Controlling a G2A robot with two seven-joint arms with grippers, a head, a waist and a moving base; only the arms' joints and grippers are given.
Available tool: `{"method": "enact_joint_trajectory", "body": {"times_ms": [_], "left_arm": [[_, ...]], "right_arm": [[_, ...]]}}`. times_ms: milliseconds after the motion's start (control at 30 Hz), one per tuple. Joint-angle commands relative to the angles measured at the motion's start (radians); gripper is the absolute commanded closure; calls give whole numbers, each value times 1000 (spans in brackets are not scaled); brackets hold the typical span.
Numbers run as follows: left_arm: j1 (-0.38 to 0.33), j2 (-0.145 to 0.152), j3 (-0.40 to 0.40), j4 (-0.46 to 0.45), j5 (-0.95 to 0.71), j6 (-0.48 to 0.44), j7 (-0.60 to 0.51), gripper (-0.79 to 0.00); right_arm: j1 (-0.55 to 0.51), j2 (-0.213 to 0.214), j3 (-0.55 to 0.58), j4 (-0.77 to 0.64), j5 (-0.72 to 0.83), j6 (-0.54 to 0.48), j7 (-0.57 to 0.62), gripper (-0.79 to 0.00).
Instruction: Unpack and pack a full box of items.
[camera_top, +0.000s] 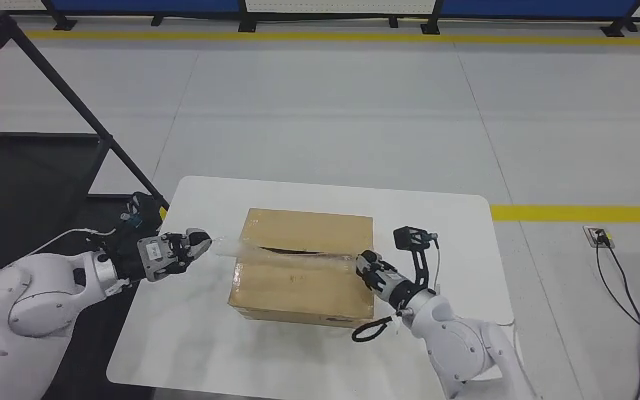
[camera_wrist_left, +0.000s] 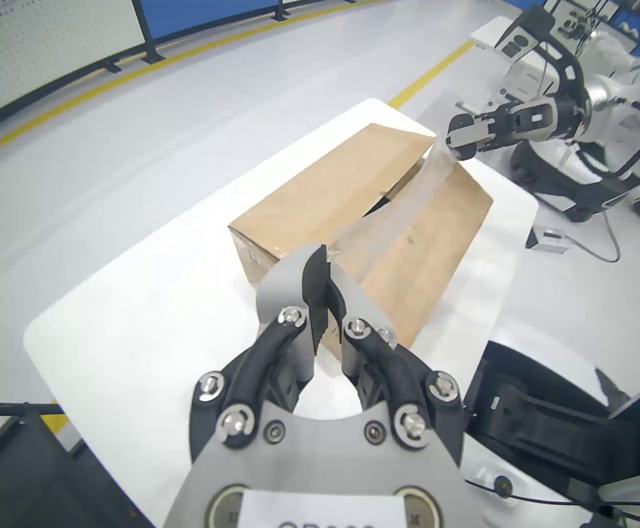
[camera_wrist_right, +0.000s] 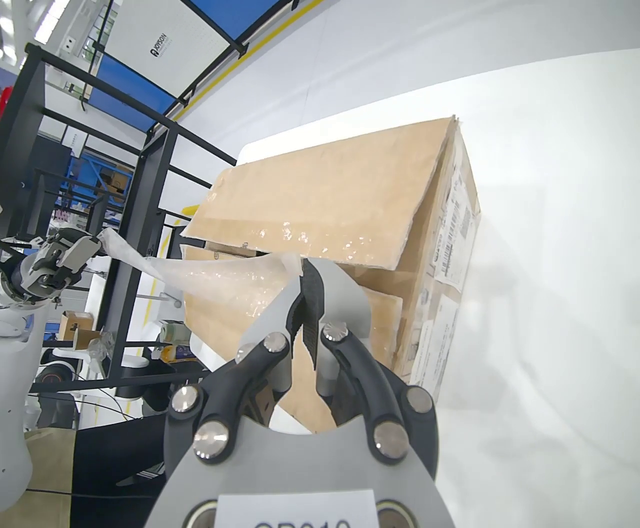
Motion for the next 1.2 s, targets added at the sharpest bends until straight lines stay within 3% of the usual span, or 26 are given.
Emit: {"method": "enact_joint_trajectory", "body": {"times_ms": [0,200,500,1133,1167], "left_arm": [[-3,-4,3,-8,95,0,55,0],[-13,-17,23,-20,305,-1,220,0],[-15,-29,48,2,467,11,381,0],[-30,-43,80,57,545,10,454,0],[-31,-43,81,58,545,9,453,0]], "right_arm": [[2,-1,-6,5,2,9,-7,0],[28,-8,-36,45,9,44,-46,0],[53,-15,-77,52,-25,113,-57,0],[39,-18,-90,22,-65,156,-61,0],[39,-18,-91,23,-66,155,-59,-37]]}}
